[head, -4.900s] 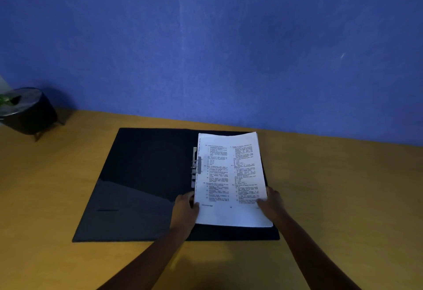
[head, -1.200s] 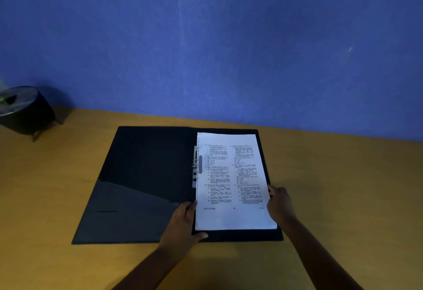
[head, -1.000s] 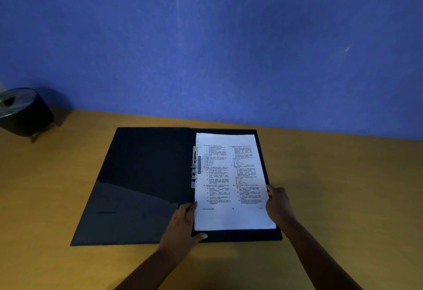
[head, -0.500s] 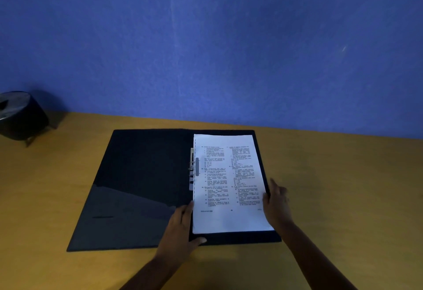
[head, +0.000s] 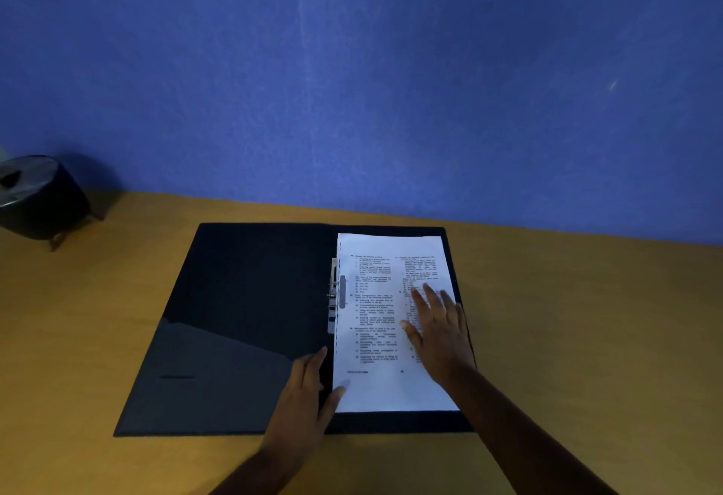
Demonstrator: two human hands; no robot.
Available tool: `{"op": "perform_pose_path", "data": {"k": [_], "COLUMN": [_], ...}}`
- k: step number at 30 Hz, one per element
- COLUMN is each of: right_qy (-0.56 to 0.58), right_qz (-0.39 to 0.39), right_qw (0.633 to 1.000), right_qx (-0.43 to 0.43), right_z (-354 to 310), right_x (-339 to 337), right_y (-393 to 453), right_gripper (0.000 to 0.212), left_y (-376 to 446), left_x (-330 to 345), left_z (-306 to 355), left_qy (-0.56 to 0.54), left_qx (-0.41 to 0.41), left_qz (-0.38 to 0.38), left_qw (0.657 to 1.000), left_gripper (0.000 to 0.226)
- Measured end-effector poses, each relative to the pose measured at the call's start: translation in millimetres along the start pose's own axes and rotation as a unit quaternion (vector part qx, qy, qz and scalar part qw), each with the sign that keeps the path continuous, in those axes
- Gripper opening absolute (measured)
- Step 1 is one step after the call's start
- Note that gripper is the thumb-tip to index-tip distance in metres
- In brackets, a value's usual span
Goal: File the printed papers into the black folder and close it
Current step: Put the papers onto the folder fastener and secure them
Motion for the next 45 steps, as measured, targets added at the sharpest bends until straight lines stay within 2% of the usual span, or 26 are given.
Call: {"op": "perform_pose_path", "data": {"k": [3,8,18,24,29,35,37,40,43,45], "right_qy": [-0.026,-0.024,-0.024,-0.033,-0.028,-0.019,-0.022,-0.021,-0.023,-0.024], "right_qz": [-0.016,0.005,0.016,0.015,0.020,0.020,0.018,0.015,0.019,0.018], "right_qw": [0.999,1.000,0.999,0.999,0.999,0.999,0.999,0.999,0.999,0.999], "right_qx": [-0.014,-0.011,-0.018,-0.018,-0.022,-0.023,-0.023,-0.021,-0.022,-0.015], "right_z": [-2,-1,1,3,2,2,2,3,2,5], "right_x": [10,21,24,25,22,21,22,23,23,22], "right_y": [5,4,7,8,6,5,6,6,7,9], "right_gripper": [0.061,0.058,0.057,0.056,0.056,0.055,0.055,0.054,0.055,0.056], "left_y": [4,20,100,145,163,161,149,116,76,54], "left_x": [-2,-7,-19,-24,-19,-21,-24,-13,18,42], "left_z": [-3,-10,-12,-5,4,3,7,22,43,55], "left_qy": [-0.006,-0.013,-0.031,0.037,0.019,-0.008,0.024,0.097,0.110,0.180], "left_qx": [-0.001,-0.010,-0.040,-0.101,-0.085,-0.084,-0.050,0.065,0.158,0.251], "left_qz": [0.005,0.023,0.075,0.036,-0.026,-0.006,0.014,0.027,-0.070,-0.114], "left_qw": [1.000,1.000,0.996,0.994,0.996,0.996,0.998,0.993,0.979,0.944], "left_gripper": [0.059,0.058,0.057,0.052,0.052,0.050,0.049,0.049,0.052,0.052]}}
Point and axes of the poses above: each hand's wrist, its own y-axis towards the middle knuckle, its own x-axis out of the palm, z = x × y, the point moved 3 cm from there along y, towards the middle knuckle, and after that the axes turned 13 degrees about x, right-handed, at the moved point
